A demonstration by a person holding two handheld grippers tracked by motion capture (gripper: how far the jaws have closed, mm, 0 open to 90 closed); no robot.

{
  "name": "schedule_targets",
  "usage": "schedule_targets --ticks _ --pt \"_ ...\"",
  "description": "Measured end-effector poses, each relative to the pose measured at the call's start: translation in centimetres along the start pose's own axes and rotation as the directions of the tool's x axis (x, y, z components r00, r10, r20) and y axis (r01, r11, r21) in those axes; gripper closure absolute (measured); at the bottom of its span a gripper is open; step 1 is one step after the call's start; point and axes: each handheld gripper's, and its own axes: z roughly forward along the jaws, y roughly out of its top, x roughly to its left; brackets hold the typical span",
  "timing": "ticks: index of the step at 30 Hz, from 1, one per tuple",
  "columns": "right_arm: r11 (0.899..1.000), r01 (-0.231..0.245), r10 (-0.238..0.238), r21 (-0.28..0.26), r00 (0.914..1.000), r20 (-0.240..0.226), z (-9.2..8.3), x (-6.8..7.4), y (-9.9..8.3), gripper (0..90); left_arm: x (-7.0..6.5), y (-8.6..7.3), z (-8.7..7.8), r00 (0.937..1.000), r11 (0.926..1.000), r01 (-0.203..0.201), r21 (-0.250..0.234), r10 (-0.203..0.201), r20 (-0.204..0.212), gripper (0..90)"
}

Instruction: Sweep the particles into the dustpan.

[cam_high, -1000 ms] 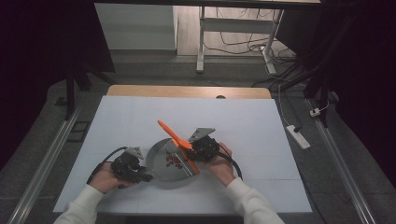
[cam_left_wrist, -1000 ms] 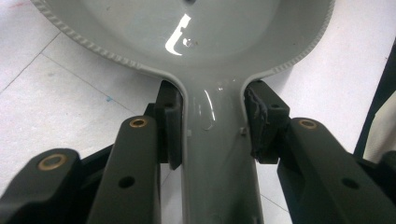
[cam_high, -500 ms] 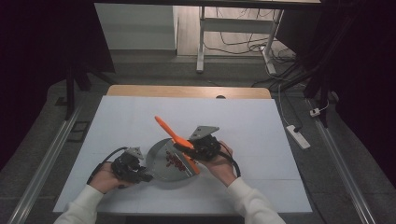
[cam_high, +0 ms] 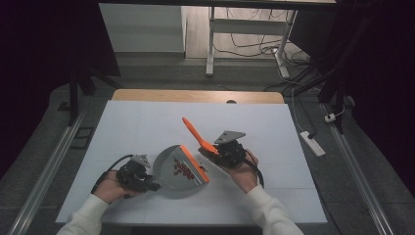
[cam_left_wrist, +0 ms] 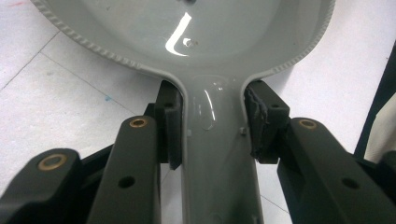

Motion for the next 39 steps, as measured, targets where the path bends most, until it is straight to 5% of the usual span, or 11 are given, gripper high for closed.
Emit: schedule_targets --ticks 9,17,23,26,27,32,39 --pt "0.997 0.005 -0.005 0.073 1.0000 0.006 0.4 0.5 -1.3 70.3 -0.1 0.0 0.0 1.0000 1.0000 0.001 -0.001 -0.001 -0.003 61.3" --pt "0.997 0.024 -0.023 0.079 0.9995 -0.020 0.7 2.1 -0.9 70.2 -0.1 0.0 0.0 1.0000 1.0000 0.004 -0.003 -0.004 -0.006 61.3" --pt "0.998 0.019 -0.014 0.057 0.9959 -0.090 0.5 3.3 -0.3 70.3 -0.1 0.0 0.0 1.0000 1.0000 0.001 -0.003 -0.001 -0.004 61.3" --pt "0.999 -0.002 0.008 0.037 0.9862 -0.165 0.3 3.8 0.1 70.4 -0.1 0.0 0.0 1.0000 1.0000 -0.001 -0.001 0.001 -0.001 61.3" --pt "0.999 0.031 -0.027 0.030 0.9881 -0.152 0.1 4.3 0.4 70.3 -0.1 0.0 0.0 1.0000 1.0000 0.004 -0.004 -0.004 -0.002 61.2" --pt "1.000 0.027 -0.028 -0.006 0.9903 -0.136 -0.8 3.9 0.8 70.3 -0.1 0.0 0.0 1.0000 1.0000 0.004 -0.004 -0.004 -0.004 61.3" --pt "0.999 -0.036 0.034 -0.027 0.9981 -0.051 -2.3 0.9 0.1 70.3 -0.1 0.0 0.1 1.0000 1.0000 0.007 -0.005 -0.007 -0.003 61.3"
